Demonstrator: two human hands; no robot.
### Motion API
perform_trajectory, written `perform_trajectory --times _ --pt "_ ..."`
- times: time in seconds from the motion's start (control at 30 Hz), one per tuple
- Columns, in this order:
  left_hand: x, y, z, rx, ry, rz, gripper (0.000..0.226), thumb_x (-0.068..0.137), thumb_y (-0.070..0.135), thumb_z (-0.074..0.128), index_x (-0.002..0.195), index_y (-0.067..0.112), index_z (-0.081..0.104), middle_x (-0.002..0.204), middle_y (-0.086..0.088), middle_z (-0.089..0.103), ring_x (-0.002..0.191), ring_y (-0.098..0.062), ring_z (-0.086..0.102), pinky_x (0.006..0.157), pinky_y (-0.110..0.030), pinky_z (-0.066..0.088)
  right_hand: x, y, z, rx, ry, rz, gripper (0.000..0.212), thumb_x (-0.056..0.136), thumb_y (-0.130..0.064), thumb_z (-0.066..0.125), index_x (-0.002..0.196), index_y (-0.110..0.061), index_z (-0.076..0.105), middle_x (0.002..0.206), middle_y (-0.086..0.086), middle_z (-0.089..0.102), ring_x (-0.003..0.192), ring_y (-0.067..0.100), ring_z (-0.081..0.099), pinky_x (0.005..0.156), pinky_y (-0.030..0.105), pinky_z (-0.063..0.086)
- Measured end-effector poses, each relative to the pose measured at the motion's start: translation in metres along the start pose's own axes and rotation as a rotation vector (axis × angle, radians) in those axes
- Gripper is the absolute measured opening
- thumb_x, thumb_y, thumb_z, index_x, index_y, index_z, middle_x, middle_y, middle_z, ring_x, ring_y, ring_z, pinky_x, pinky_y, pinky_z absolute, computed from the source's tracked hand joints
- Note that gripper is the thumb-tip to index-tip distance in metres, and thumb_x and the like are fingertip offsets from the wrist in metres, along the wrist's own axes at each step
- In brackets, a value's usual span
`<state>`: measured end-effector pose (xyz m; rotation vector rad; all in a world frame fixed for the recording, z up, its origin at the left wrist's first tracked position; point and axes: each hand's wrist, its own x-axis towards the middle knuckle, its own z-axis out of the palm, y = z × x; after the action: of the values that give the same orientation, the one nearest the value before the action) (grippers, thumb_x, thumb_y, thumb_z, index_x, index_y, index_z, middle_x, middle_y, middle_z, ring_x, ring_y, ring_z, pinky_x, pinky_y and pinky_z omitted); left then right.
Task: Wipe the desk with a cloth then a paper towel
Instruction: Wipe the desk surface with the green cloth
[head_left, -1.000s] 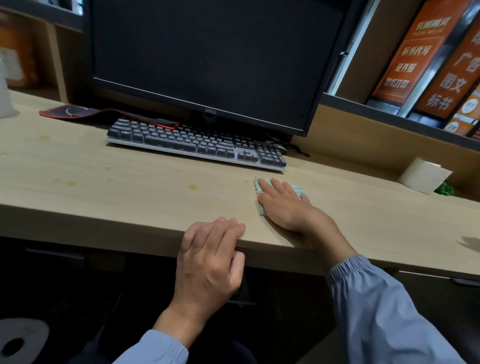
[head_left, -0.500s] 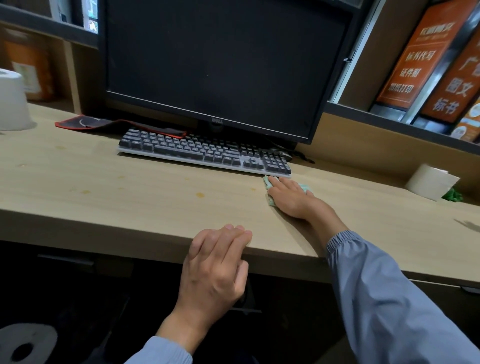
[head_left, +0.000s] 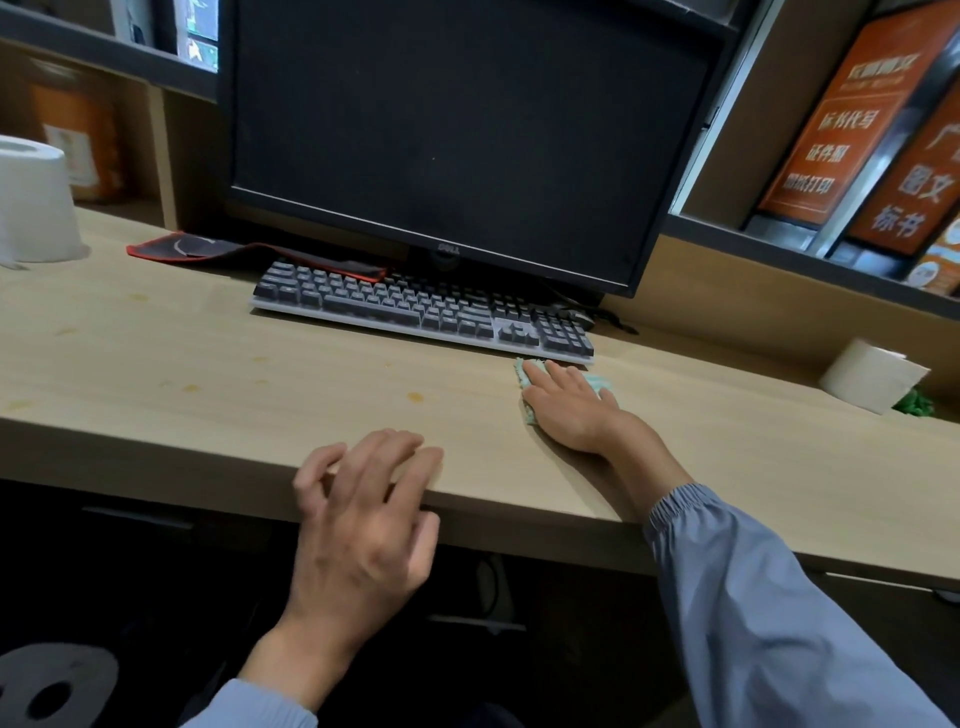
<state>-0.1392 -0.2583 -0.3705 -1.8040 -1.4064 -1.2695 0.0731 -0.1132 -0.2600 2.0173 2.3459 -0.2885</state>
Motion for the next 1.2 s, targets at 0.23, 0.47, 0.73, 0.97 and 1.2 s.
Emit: perform_trajectory --times 0.23,0.47,0.73,0.97,1.2 --pt "-0.007 -0.007 0.007 0.027 0.047 -0.052 0.045 0.081 0.013 0.054 0.119 0.008 0.076 0.123 -0.009 0.071 0.122 -0.025 0.059 0.111 -0.044 0.033 0.006 -0.037 0.003 0.020 -0.018 -0.043 0.058 0.106 -0.042 0.012 0.163 -0.039 -0.001 0.171 -0.007 -0.010 0.156 0.019 -0.014 0.123 0.057 -0.008" --pt "-0.011 -0.015 0.013 0.030 0.078 -0.012 0.045 0.082 0.012 0.052 0.119 0.008 0.077 0.122 -0.008 0.073 0.121 -0.025 0.060 0.106 -0.047 0.040 0.000 -0.048 0.003 0.032 -0.019 -0.044 0.059 0.105 -0.043 0.012 0.162 -0.040 -0.001 0.171 -0.007 -0.010 0.156 0.019 -0.014 0.123 0.057 -0.009" --pt "-0.011 -0.014 0.008 0.024 0.054 -0.016 0.046 0.082 0.010 0.053 0.122 0.009 0.076 0.125 -0.007 0.073 0.122 -0.025 0.062 0.107 -0.048 0.042 -0.038 -0.052 0.015 -0.023 -0.043 -0.138 0.056 0.106 -0.045 0.008 0.161 -0.041 -0.006 0.170 -0.009 -0.014 0.156 0.017 -0.018 0.122 0.056 -0.010" --pt "-0.010 -0.014 0.004 0.011 0.057 -0.021 0.046 0.084 0.005 0.050 0.122 0.010 0.076 0.125 -0.005 0.073 0.119 -0.027 0.068 0.103 -0.051 0.047 -0.091 -0.061 0.021 -0.036 -0.052 -0.196 0.056 0.107 -0.046 0.010 0.161 -0.043 -0.006 0.170 -0.010 -0.015 0.155 0.016 -0.020 0.123 0.054 -0.010" --pt "-0.009 -0.016 0.002 0.014 0.059 -0.005 0.046 0.084 0.004 0.052 0.123 0.010 0.076 0.125 -0.005 0.073 0.118 -0.027 0.069 0.100 -0.051 0.048 -0.141 -0.062 0.040 -0.084 0.079 -0.282 0.055 0.108 -0.049 0.009 0.160 -0.044 -0.007 0.170 -0.012 -0.012 0.155 0.013 -0.018 0.125 0.050 -0.007"
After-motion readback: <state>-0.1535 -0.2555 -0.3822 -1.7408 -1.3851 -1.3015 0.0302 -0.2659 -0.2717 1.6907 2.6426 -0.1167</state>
